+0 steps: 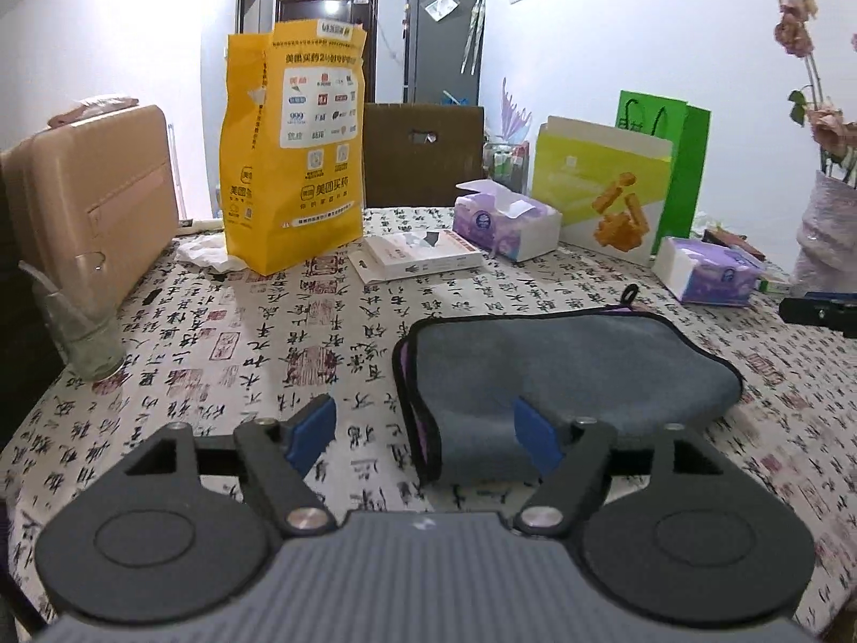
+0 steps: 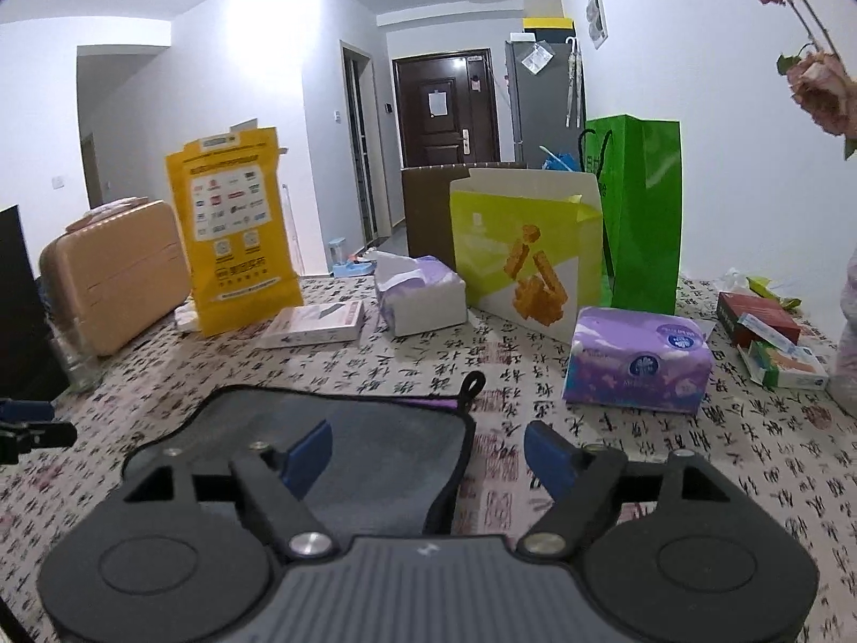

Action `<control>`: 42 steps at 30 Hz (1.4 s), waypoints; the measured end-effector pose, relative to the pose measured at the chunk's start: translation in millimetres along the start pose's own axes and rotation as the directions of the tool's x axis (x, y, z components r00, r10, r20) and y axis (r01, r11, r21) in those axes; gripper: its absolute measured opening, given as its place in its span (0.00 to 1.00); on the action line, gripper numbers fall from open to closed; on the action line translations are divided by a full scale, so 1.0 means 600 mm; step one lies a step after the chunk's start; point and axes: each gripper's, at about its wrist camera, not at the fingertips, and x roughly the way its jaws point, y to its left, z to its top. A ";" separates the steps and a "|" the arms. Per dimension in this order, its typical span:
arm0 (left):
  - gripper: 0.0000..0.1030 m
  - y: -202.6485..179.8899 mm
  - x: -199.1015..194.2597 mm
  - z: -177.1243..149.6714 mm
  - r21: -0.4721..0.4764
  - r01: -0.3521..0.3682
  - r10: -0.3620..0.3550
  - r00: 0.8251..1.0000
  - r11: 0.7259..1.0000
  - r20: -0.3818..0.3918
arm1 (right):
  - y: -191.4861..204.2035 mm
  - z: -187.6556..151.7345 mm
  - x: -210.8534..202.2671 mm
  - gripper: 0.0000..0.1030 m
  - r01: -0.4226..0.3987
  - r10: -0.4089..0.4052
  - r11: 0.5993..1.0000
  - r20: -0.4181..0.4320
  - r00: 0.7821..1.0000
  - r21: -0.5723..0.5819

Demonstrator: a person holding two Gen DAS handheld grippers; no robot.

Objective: Fold towel

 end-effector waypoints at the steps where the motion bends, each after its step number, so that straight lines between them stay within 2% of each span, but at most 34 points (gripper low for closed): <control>1: 0.75 -0.002 -0.010 -0.005 0.002 0.000 0.000 1.000 1.000 0.007 | 0.006 -0.005 -0.009 0.79 -0.001 0.001 1.000 0.001 1.000 -0.006; 10: 0.77 -0.023 -0.083 -0.055 0.021 0.022 -0.022 0.999 1.000 0.033 | 0.055 -0.046 -0.098 0.83 -0.014 0.016 0.998 0.040 0.999 -0.063; 23: 0.80 -0.047 -0.149 -0.121 0.028 0.017 -0.019 0.998 0.999 0.057 | 0.067 -0.114 -0.161 0.85 -0.016 0.018 0.999 0.041 0.999 -0.031; 36: 0.83 -0.069 -0.235 -0.165 0.019 0.012 -0.014 0.991 1.000 0.132 | 0.098 -0.152 -0.225 0.86 -0.044 0.047 0.998 0.066 0.997 -0.033; 42: 0.85 -0.082 -0.278 -0.194 0.028 0.012 -0.016 0.985 1.000 0.173 | 0.119 -0.178 -0.269 0.86 -0.053 0.055 0.998 0.109 0.993 -0.019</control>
